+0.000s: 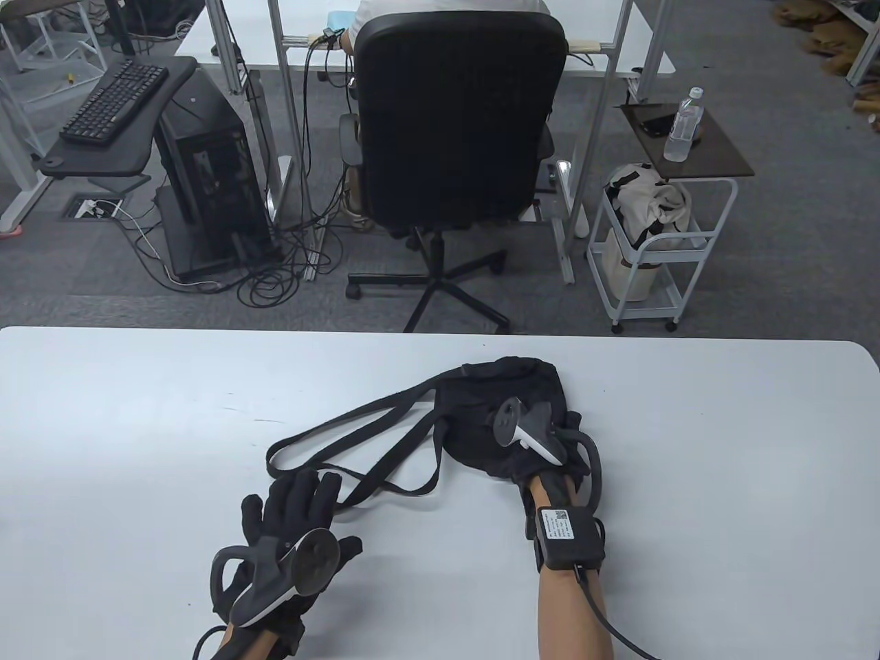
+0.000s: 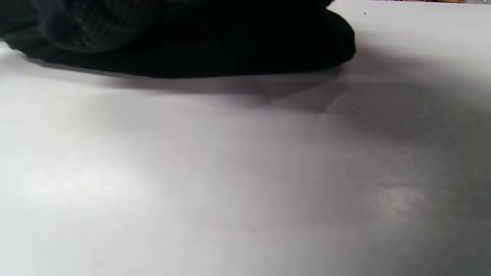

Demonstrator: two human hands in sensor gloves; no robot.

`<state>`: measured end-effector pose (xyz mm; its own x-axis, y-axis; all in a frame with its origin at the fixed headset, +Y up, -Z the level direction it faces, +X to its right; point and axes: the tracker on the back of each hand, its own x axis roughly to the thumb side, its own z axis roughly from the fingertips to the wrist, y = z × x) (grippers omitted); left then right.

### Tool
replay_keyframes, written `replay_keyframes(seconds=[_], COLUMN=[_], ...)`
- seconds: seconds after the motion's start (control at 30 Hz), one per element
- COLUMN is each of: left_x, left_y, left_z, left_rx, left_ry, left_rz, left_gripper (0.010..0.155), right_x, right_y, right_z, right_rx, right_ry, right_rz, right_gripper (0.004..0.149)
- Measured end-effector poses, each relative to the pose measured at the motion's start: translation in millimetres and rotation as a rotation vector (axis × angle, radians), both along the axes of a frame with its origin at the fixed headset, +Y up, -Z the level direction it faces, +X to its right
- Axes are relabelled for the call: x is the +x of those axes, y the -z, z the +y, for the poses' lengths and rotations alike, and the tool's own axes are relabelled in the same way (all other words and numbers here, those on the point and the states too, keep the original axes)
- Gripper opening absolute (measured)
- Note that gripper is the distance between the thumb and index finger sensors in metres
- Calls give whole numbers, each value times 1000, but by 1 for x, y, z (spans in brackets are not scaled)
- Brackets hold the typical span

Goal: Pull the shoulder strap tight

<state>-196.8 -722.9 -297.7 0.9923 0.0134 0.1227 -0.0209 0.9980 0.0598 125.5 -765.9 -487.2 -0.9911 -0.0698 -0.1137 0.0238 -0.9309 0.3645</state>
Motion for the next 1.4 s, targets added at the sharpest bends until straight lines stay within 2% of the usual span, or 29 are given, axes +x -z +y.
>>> replay_keyframes(seconds=[0.17,0.43,0.57,0.77,1.13,1.4], left_x=[-2,-4,-4,-7,-10,-12], left_y=[1,1,0,1,3,2], left_z=[0,0,0,1,0,0], left_rx=[-1,-4,-7,-12,-11,-6], left_ry=[11,12,18,16,20,15], left_rz=[7,16,19,30,39,42], left_gripper=[88,88,88,88,89,88], right_x=[-3,-20,-30,-32,-34,-38], right_y=[4,1,1,3,-4,-17], right_z=[-8,-8,-11,-12,19,59], right_rx=[-54,20,85,104,251,407], right_ry=[28,-66,-200,-181,-172,-171], right_rz=[14,119,200,193,219,253], right_gripper=[100,82,71,58,54,54])
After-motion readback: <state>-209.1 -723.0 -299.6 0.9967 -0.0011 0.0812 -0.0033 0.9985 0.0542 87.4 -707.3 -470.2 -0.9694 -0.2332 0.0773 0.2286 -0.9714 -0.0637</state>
